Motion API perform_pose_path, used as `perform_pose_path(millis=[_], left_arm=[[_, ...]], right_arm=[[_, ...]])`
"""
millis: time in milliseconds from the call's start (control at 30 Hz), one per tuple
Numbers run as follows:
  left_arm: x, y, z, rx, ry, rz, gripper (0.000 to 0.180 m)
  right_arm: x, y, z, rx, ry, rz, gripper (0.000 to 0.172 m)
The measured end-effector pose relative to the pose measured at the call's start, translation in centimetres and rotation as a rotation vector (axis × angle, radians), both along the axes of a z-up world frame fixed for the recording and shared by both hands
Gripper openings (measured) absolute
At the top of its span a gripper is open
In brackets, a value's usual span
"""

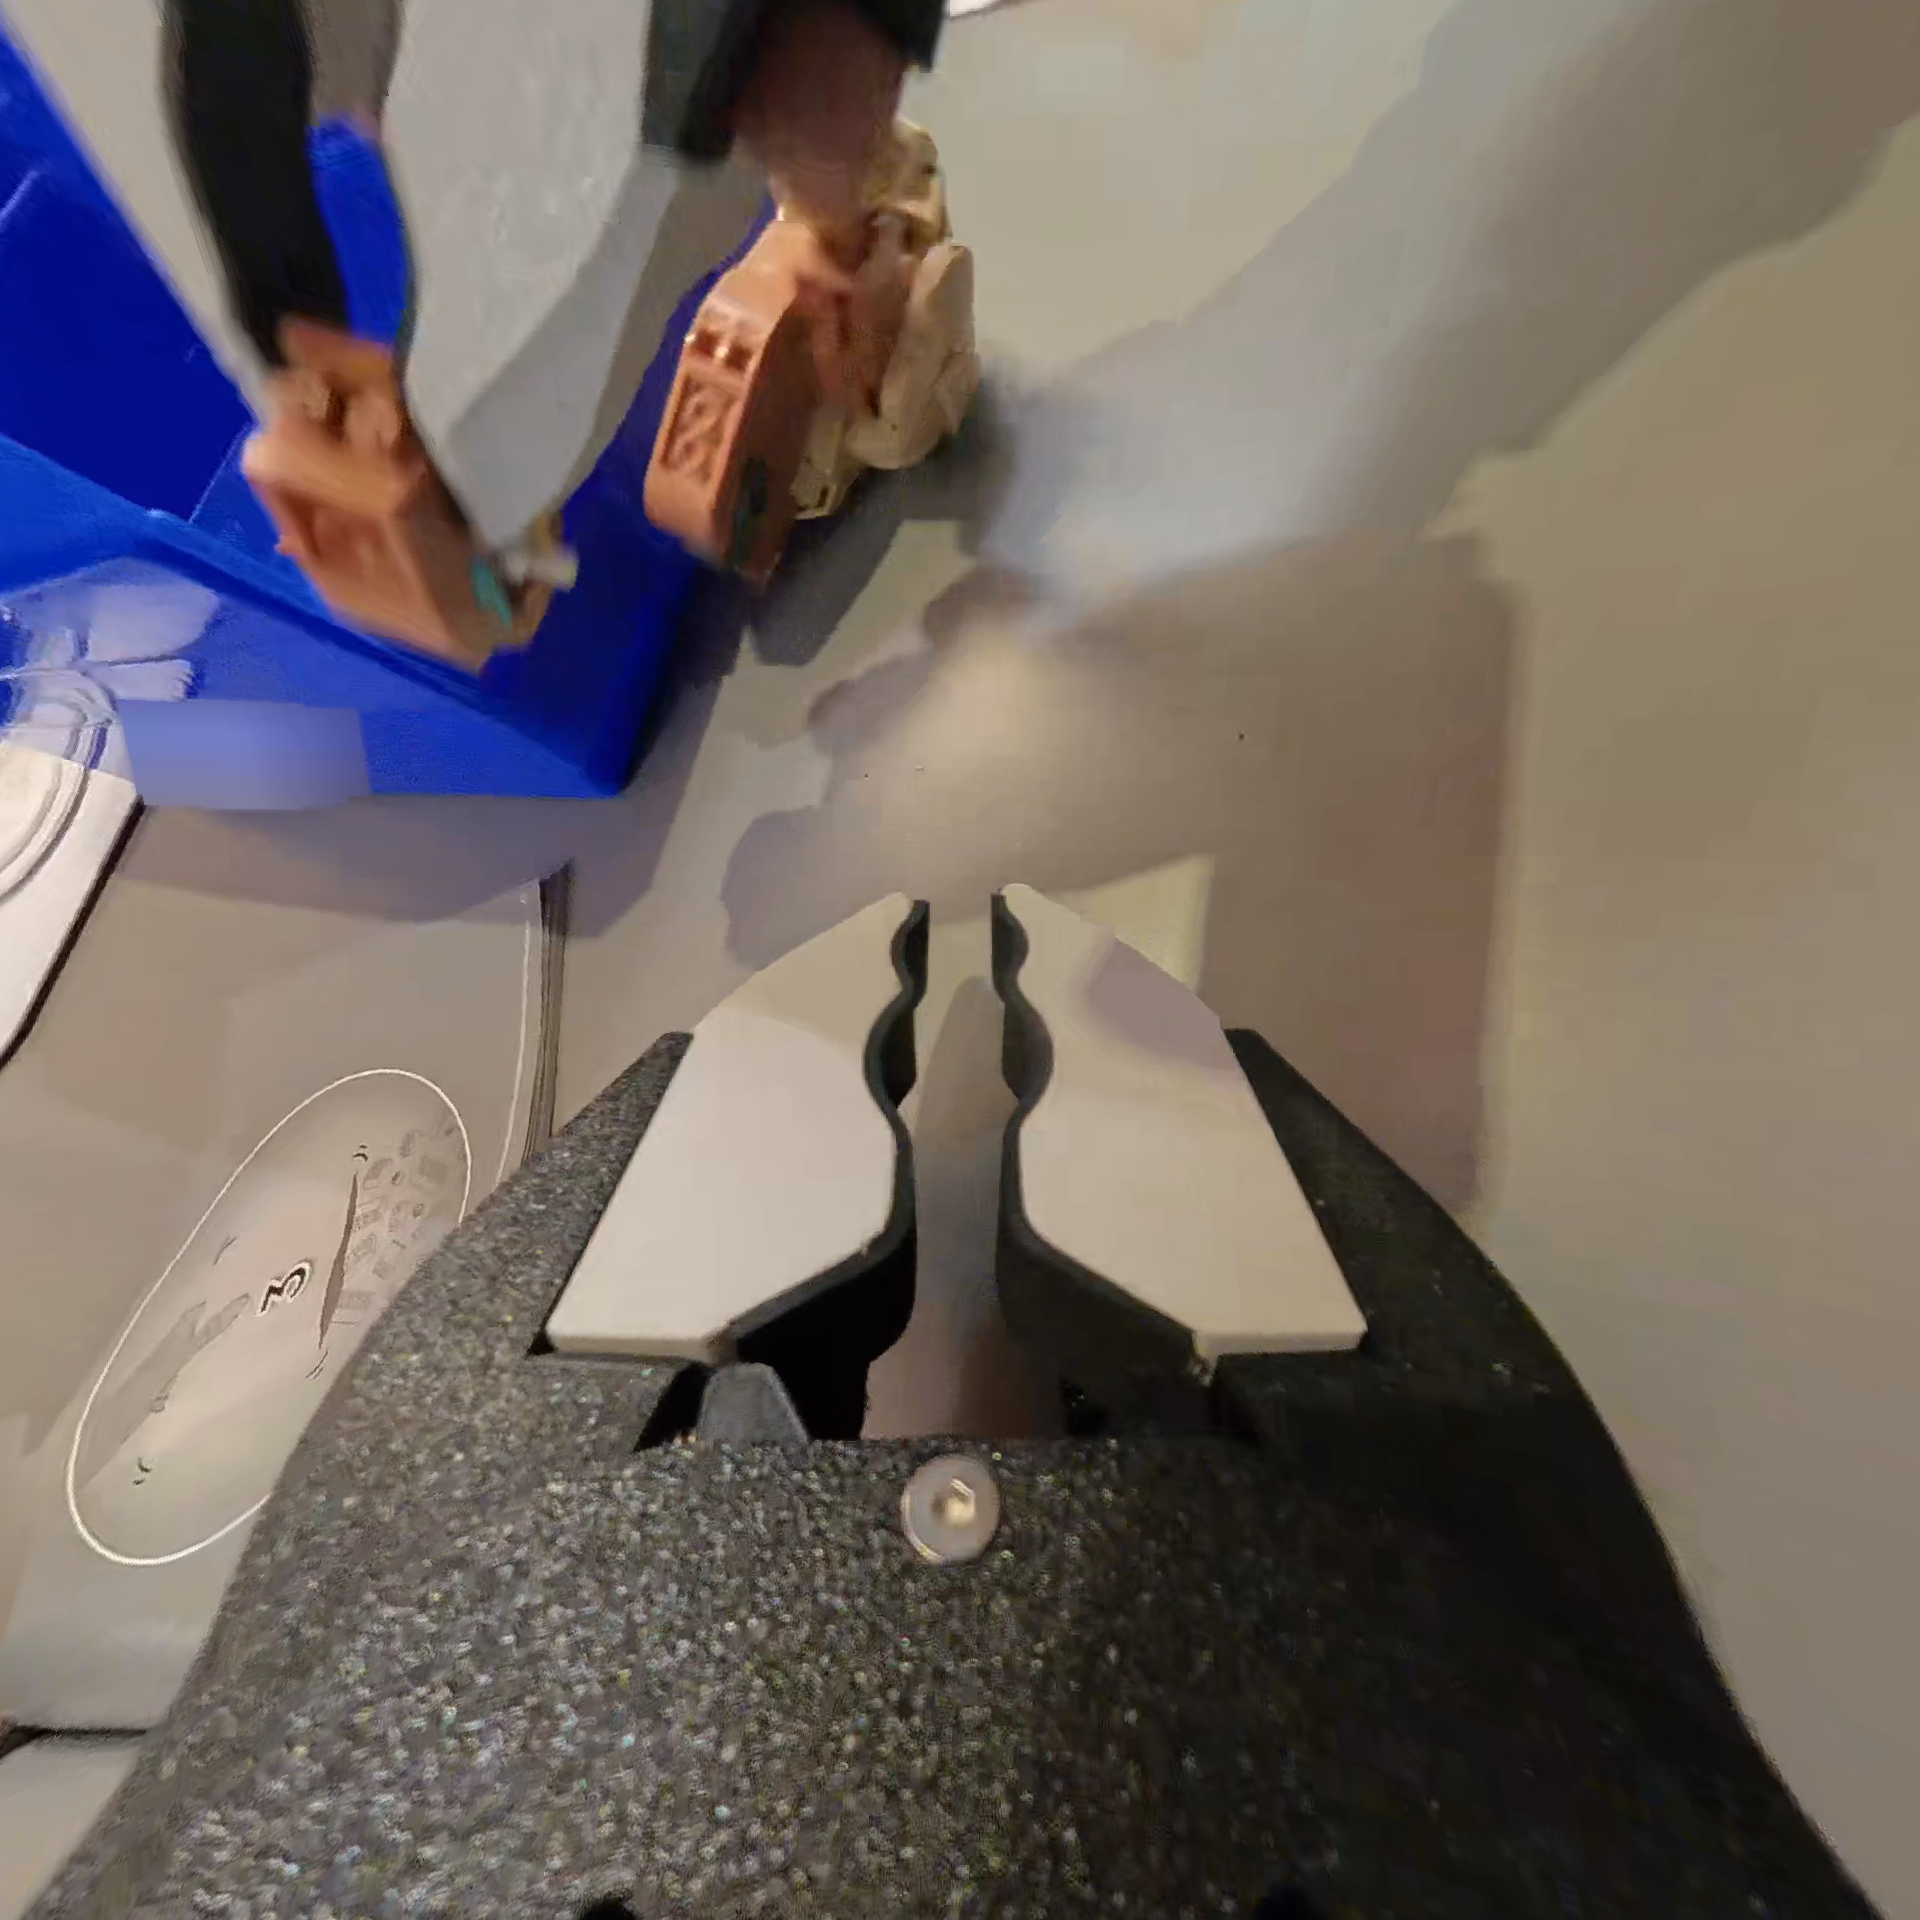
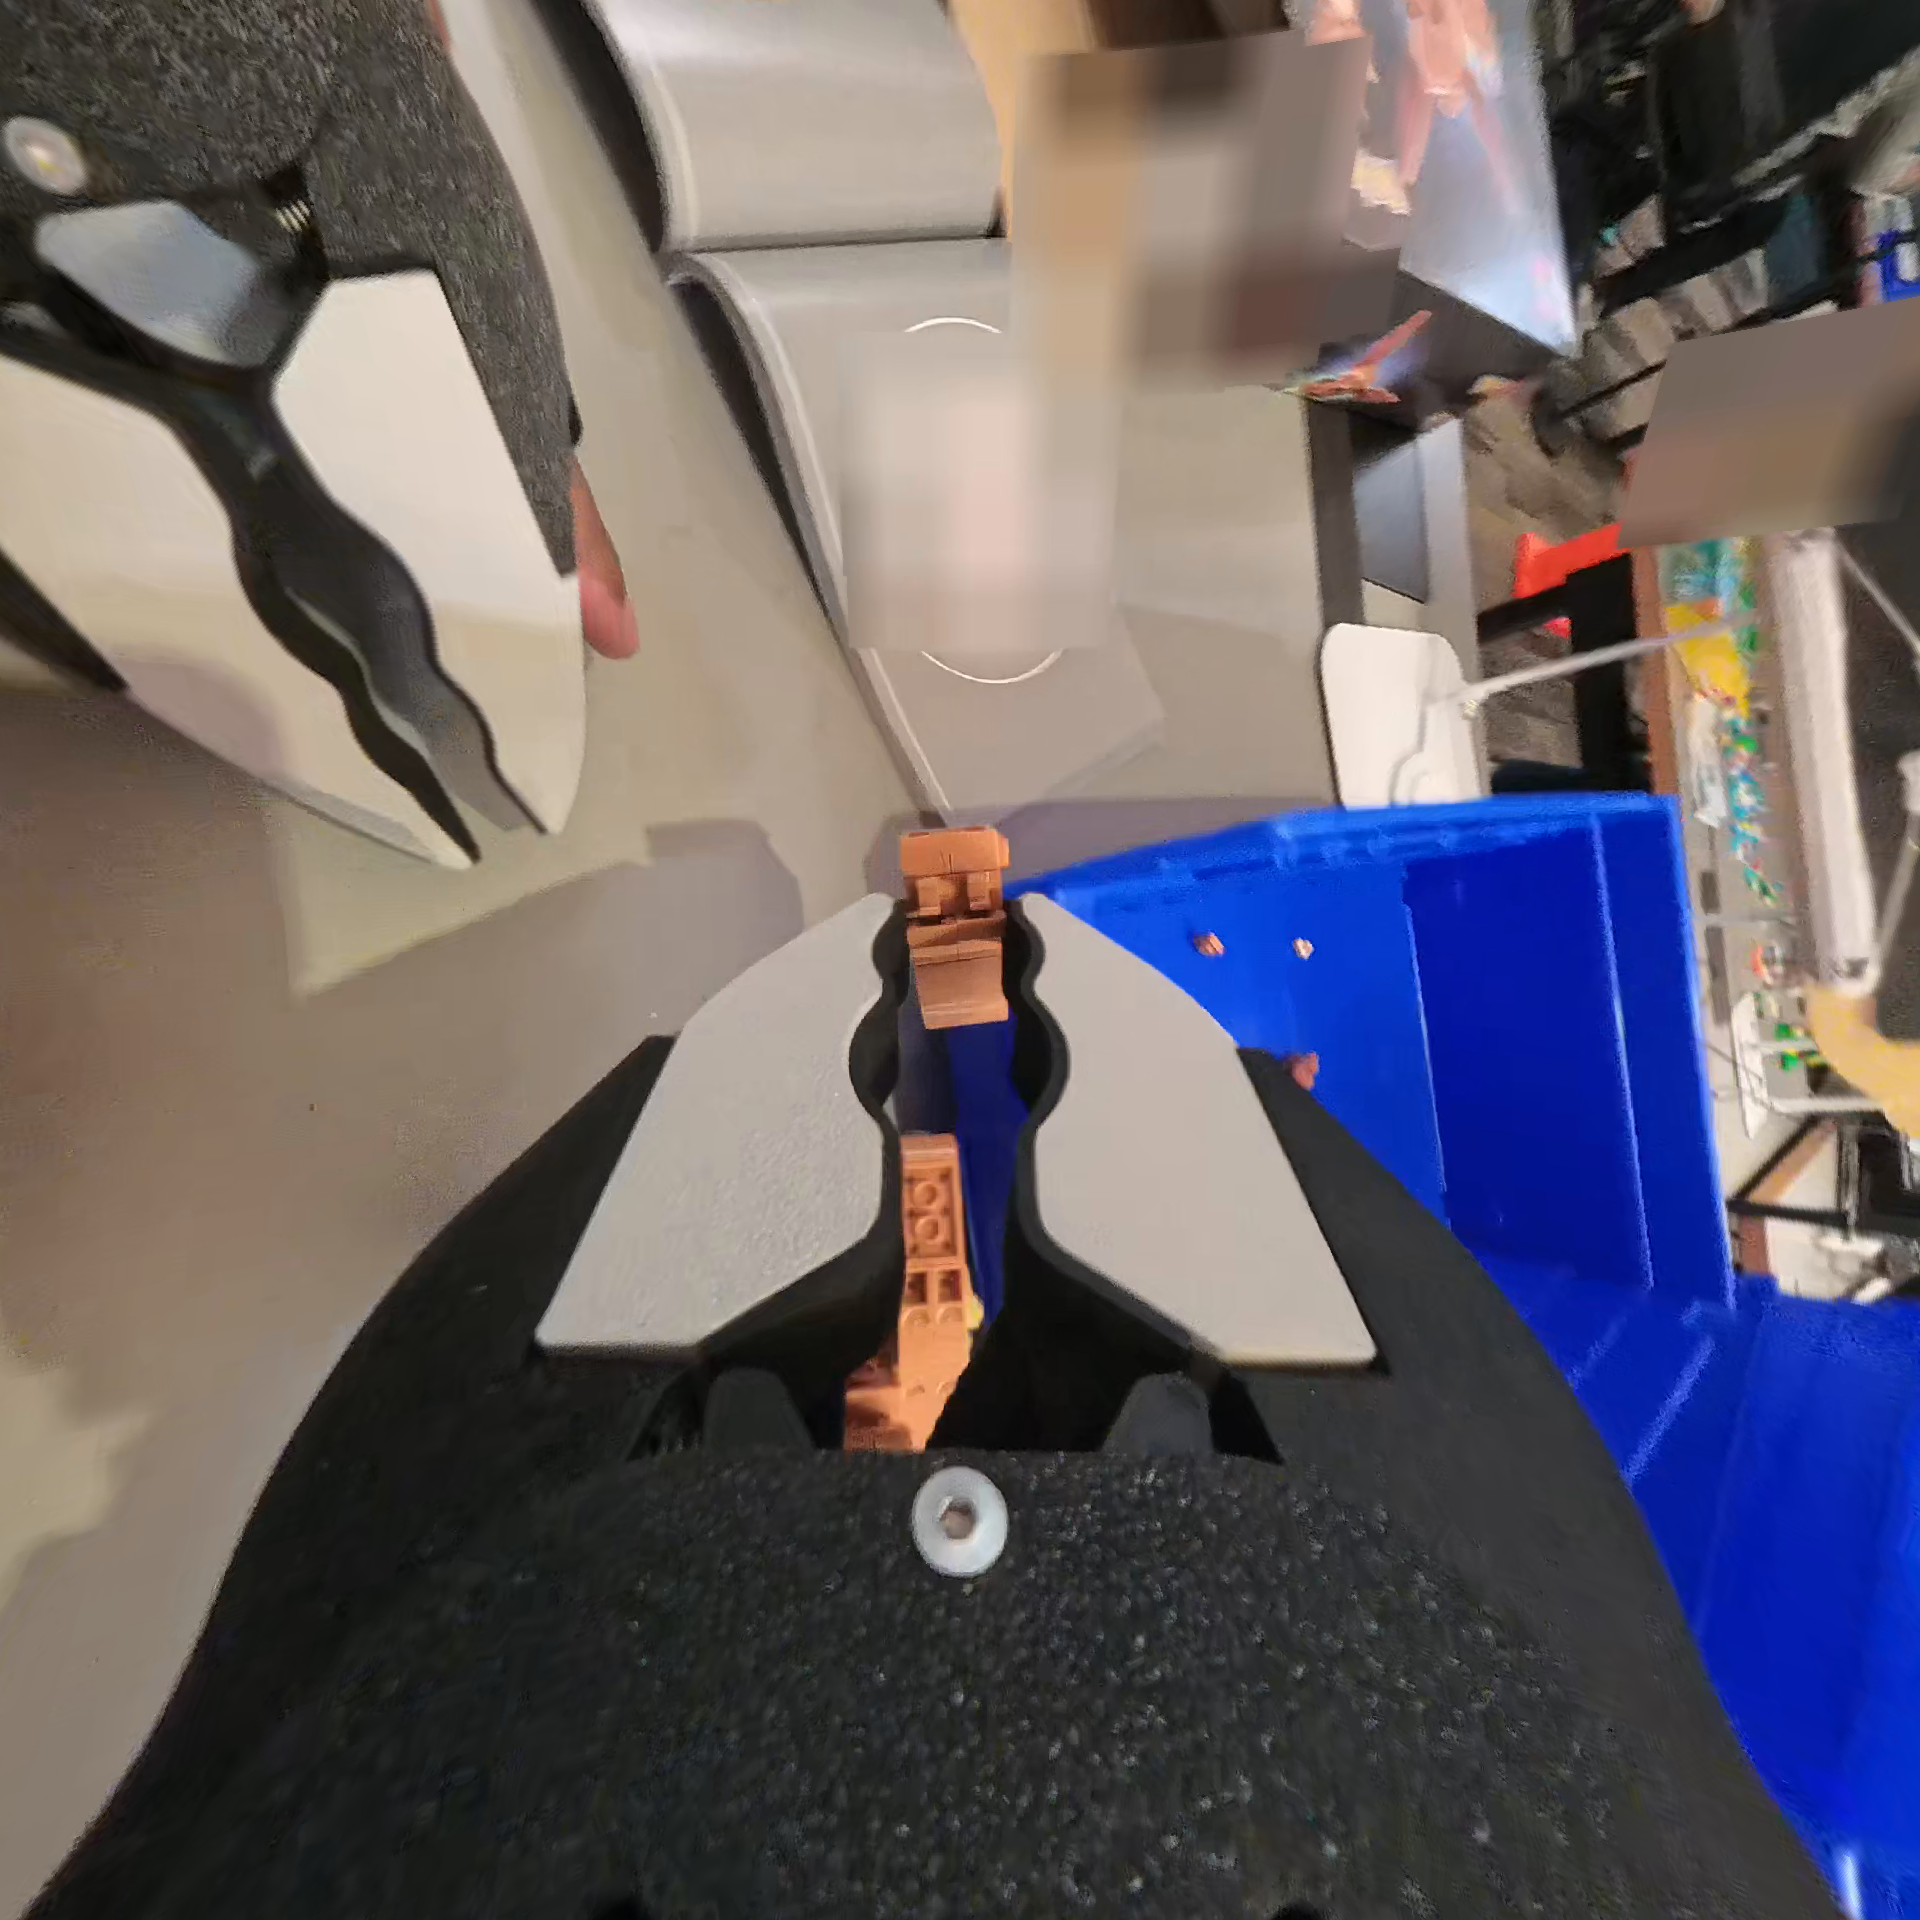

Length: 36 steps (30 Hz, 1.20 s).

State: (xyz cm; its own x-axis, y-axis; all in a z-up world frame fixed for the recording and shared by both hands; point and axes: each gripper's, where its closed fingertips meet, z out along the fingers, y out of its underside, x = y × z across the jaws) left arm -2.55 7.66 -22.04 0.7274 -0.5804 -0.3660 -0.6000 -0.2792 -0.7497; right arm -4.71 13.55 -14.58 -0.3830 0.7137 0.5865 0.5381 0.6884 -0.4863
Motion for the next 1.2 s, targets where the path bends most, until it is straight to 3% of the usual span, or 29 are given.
perform_pose_path(millis=[167, 300, 533, 833, 1033, 1200], left_arm=[[-0.8, 0.0, 1.2, 0.011, -0.140, 0.032, 0.023], [-0.8, 0.0, 1.7, 0.008, -0.201, 0.027, 0.029], [-0.5, -0.3, 2.7, 0.017, -0.316, -0.031, 0.031], [0.0, -0.4, 3.9, 0.163, -0.239, -0.242, 0.033], [0.4, 0.0, 5.0, 0.187, -0.207, -0.392, 0.021], [-1.1, 1.9, 5.3, 0.105, -0.383, -0.299, 0.018]], right_arm=[[4.2, 1.7, 2.0, -0.074, 0.144, -0.142, 0.017], [6.1, 0.2, 1.3, -0.205, 0.245, -0.173, 0.018], [4.8, -4.0, -1.8, -0.063, 0.380, 0.034, 0.017], [2.6, -6.8, -2.2, -0.526, 0.315, 0.145, 0.017], [1.7, -6.7, -1.5, -0.611, 0.262, 0.154, 0.017], [0.3, -4.6, -1.0, -0.594, 0.260, 0.101, 0.019]])
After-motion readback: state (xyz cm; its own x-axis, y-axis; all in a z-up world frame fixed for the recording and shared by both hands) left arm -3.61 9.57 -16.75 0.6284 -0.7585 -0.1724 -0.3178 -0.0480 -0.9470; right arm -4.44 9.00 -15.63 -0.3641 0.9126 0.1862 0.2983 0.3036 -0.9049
